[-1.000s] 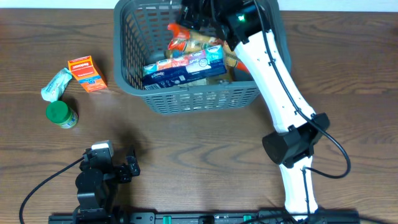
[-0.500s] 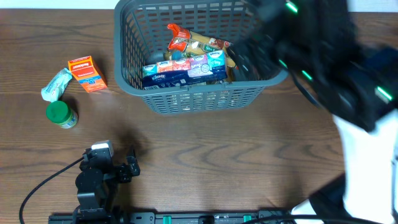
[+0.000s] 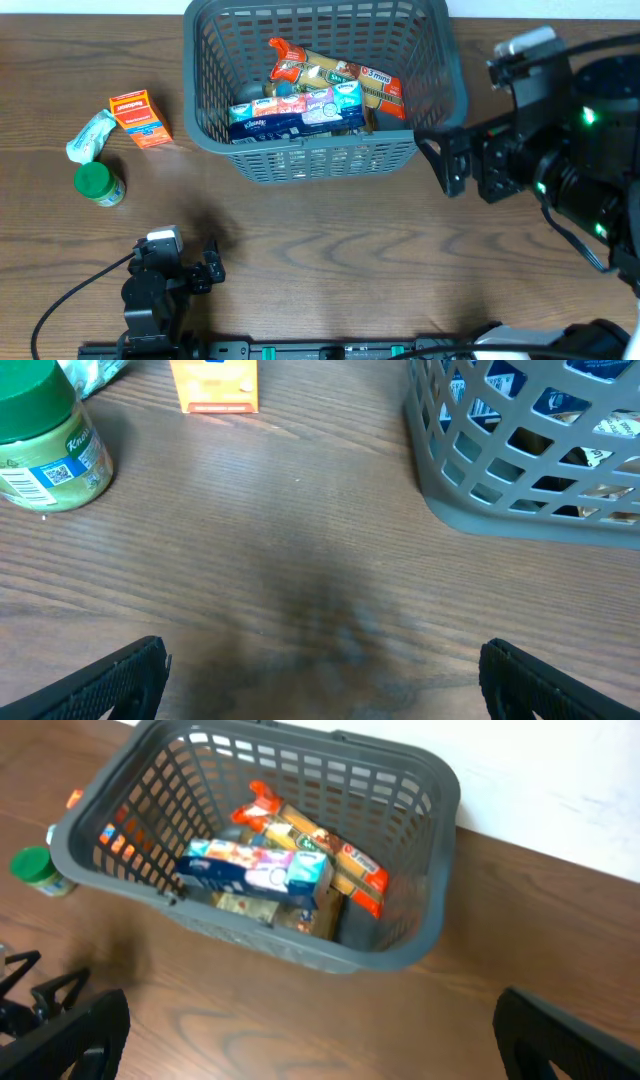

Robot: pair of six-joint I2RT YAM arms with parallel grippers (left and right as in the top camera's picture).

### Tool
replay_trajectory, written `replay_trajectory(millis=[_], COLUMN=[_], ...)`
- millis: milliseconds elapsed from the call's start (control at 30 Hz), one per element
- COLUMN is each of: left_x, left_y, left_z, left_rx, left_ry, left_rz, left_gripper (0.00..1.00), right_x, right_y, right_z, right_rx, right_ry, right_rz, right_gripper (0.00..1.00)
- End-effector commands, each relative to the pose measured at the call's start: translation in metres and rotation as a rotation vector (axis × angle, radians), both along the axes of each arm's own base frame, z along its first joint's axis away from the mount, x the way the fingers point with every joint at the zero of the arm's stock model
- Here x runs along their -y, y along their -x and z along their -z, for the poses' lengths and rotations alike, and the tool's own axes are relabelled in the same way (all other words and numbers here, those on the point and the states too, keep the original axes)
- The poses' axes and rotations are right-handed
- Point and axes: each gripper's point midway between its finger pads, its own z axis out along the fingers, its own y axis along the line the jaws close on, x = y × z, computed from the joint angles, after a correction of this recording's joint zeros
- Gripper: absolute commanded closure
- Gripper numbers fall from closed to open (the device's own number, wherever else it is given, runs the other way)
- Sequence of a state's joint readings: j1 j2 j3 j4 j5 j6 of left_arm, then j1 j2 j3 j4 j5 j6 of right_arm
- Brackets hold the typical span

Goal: Pack container

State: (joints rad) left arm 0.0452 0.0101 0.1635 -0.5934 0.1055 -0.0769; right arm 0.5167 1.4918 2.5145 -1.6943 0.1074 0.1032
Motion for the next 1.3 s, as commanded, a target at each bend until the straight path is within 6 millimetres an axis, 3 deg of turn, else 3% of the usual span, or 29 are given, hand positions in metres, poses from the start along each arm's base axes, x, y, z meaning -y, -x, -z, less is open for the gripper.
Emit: replay_trajectory(millis=[0,133,233,500,1267], left_x=[0.000,0.000,0.000,0.000,0.000], left_y=[0.000,0.000,0.000,0.000,0.000], left_z=[0.002,0.002,0.002,0.002,0.002], left_rx=[0.001,0.001,0.001,0.001,0.001], left_ry=[-0.008,-0.008,-0.008,-0.008,-0.008], left_rz=[0.006,0.006,0.006,0.006,0.006], left_gripper=[0.01,0.01,0.02,0.01,0.02], right_x=[0.004,0.015,0.034,0.055,0.059], right_y=[0.004,0.020,0.035,0.071,0.079], right_z=[0.012,0.032,0.047,0.068,0.069], right_rx=[-0.031,-0.080,-0.087,-0.078,-0.083], right_ry=[0.038,0.075,0.121,0.145,0.140], right_rz=[0.003,0.009,0.047,0.027,0.026], right_gripper=[0.01,0.01,0.01,0.01,0.01])
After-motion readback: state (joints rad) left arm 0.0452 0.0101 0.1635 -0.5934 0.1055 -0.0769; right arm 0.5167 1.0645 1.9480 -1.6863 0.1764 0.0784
